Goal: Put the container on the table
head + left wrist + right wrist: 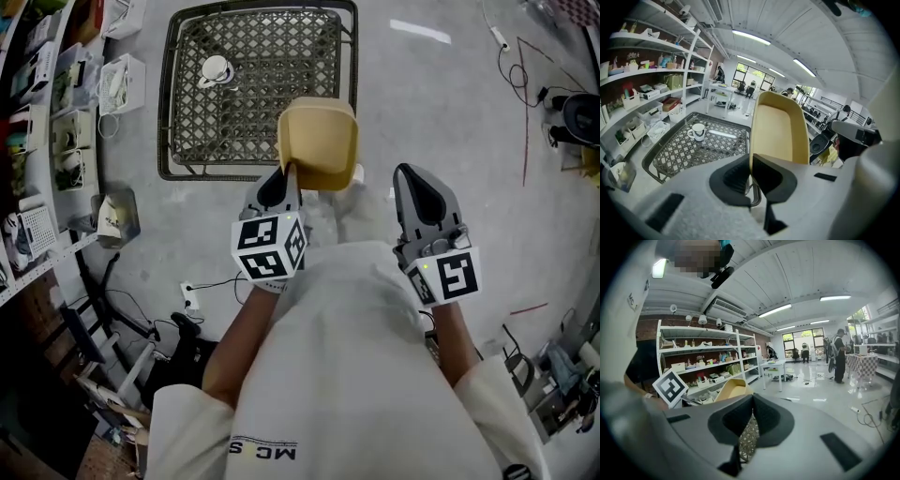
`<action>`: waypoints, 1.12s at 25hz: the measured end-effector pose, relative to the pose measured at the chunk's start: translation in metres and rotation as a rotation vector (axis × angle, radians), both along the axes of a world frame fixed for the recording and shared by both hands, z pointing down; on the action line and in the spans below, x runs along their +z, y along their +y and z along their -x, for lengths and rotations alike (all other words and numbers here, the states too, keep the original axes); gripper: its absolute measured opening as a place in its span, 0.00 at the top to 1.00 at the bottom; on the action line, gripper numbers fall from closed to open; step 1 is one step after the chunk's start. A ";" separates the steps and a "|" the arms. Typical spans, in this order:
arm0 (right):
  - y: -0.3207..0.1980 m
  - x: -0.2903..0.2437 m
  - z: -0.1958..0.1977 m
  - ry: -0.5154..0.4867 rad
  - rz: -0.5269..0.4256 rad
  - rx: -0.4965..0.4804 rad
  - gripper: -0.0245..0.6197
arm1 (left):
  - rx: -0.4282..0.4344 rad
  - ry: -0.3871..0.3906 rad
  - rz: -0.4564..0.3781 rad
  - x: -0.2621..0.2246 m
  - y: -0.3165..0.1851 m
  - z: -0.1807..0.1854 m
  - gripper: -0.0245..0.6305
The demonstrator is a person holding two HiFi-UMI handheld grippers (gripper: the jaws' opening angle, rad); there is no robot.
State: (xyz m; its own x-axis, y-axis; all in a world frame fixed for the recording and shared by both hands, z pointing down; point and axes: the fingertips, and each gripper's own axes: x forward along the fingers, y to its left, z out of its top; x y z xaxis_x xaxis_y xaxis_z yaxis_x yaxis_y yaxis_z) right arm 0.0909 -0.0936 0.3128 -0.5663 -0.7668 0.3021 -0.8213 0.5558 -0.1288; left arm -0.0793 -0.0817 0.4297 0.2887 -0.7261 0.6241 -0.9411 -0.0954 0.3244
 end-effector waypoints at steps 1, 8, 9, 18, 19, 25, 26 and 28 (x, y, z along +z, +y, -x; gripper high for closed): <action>0.000 0.003 0.000 0.001 0.006 -0.002 0.93 | -0.002 -0.001 0.011 0.006 0.000 -0.001 0.91; -0.011 0.022 0.002 0.020 0.040 -0.011 0.93 | -0.008 0.007 0.080 0.038 -0.004 -0.003 0.91; -0.013 0.024 0.003 0.020 0.043 -0.014 0.93 | -0.011 0.008 0.096 0.045 -0.004 -0.003 0.91; -0.023 0.043 0.006 0.022 0.088 -0.018 0.93 | 0.000 -0.012 0.227 0.112 -0.001 -0.012 0.91; -0.024 0.045 0.006 0.019 0.093 -0.017 0.93 | -0.003 -0.014 0.239 0.119 -0.001 -0.012 0.91; -0.028 0.057 0.011 0.009 0.123 -0.024 0.93 | -0.021 -0.020 0.312 0.158 0.000 -0.009 0.91; -0.028 0.059 0.011 0.004 0.133 -0.022 0.93 | -0.020 -0.023 0.324 0.163 0.001 -0.009 0.91; -0.028 0.063 0.011 -0.008 0.150 -0.017 0.93 | -0.017 -0.027 0.348 0.174 0.002 -0.007 0.91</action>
State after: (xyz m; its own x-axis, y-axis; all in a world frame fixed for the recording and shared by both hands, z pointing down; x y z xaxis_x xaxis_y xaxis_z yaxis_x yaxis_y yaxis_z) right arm 0.0798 -0.1212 0.3755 -0.5817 -0.7037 0.4079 -0.8105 0.5438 -0.2177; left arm -0.0718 -0.0794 0.6038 0.2586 -0.4731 0.8422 -0.9502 0.0325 0.3101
